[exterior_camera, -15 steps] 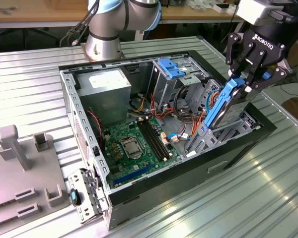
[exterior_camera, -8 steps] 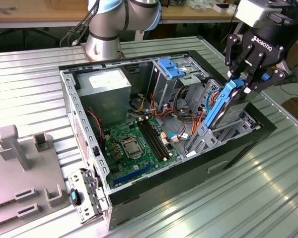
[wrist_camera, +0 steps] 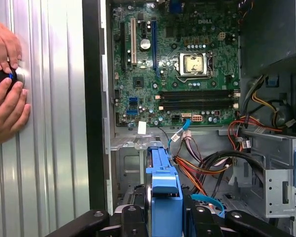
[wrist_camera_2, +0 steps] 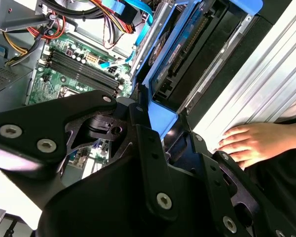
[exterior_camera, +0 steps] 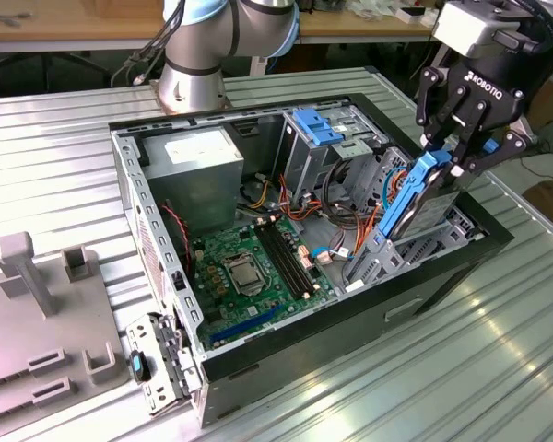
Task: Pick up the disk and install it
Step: 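Insert the disk into the insertion slot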
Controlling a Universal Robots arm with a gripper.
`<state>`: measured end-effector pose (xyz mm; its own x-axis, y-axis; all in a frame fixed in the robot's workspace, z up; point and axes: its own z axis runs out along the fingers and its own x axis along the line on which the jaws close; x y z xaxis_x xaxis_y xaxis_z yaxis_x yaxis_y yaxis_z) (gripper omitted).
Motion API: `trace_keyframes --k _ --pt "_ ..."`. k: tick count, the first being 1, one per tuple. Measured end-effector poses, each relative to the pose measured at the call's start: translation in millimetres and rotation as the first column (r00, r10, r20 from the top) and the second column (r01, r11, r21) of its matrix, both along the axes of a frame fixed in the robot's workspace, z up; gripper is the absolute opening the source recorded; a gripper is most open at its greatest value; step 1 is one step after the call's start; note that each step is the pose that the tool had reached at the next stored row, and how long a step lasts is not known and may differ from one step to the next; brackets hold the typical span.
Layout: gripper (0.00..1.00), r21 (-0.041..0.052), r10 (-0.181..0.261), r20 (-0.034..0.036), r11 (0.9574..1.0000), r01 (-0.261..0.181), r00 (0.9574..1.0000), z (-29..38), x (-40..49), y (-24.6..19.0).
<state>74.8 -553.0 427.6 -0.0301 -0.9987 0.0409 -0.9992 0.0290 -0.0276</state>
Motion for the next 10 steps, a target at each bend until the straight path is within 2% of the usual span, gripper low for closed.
trace_keyframes --k 10 --pt "0.37 0.0000 0.000 0.0000 1.0000 0.000 1.0000 -5.6 0.0 -0.3"
